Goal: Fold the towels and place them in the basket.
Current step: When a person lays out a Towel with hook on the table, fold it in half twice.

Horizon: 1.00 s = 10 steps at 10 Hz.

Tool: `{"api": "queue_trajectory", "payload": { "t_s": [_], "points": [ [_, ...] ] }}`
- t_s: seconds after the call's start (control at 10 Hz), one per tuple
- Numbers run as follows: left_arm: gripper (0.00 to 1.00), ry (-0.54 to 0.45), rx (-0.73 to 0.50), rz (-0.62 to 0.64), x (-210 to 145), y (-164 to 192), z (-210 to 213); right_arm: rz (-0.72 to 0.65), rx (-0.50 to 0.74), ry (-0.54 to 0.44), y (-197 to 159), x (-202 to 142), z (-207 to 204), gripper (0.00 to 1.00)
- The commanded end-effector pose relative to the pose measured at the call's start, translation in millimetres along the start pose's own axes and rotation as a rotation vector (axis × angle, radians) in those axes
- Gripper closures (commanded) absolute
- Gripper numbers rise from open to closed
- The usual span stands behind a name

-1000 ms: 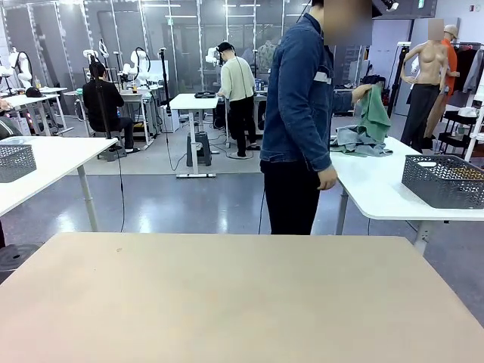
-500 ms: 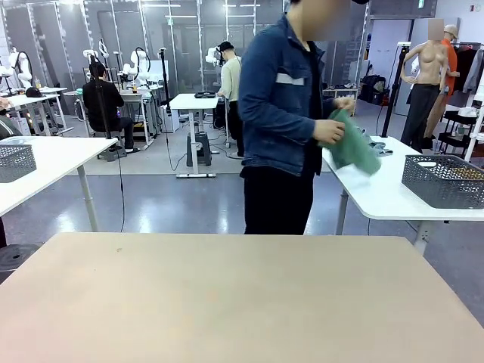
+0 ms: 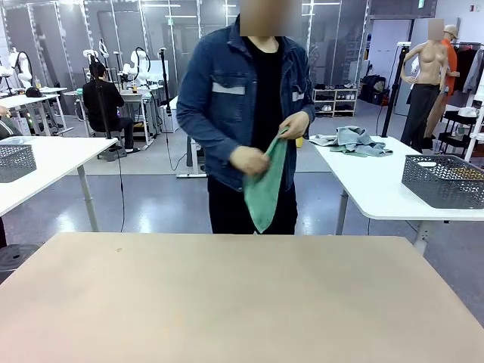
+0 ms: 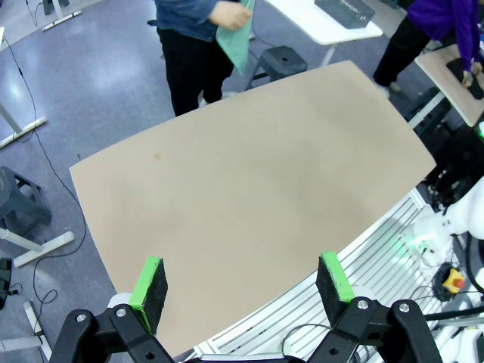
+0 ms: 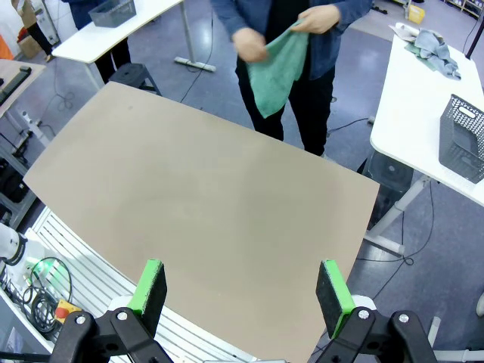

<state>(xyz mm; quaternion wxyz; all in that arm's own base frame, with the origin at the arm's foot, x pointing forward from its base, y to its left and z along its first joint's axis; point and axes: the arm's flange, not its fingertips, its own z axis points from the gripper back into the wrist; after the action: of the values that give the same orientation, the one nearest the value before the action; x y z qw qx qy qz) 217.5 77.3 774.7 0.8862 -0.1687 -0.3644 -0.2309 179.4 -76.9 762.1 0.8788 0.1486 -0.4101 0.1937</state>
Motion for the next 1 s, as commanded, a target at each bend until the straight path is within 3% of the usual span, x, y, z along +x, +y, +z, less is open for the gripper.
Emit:
{"api": "queue_trajectory", "payload": {
  "t_s": [0.0, 0.9],
  "points": [
    [0.0, 0.005, -0.01, -0.015, 0.5, -1.6, -0.8, 0.005, 0.006, -0.002, 0.6, -0.1, 0.5, 0.0],
    [0.0, 0.005, -0.01, -0.015, 0.5, -1.6, -0.8, 0.005, 0.006, -0.002, 0.6, -0.1, 0.5, 0.0]
  ]
}}
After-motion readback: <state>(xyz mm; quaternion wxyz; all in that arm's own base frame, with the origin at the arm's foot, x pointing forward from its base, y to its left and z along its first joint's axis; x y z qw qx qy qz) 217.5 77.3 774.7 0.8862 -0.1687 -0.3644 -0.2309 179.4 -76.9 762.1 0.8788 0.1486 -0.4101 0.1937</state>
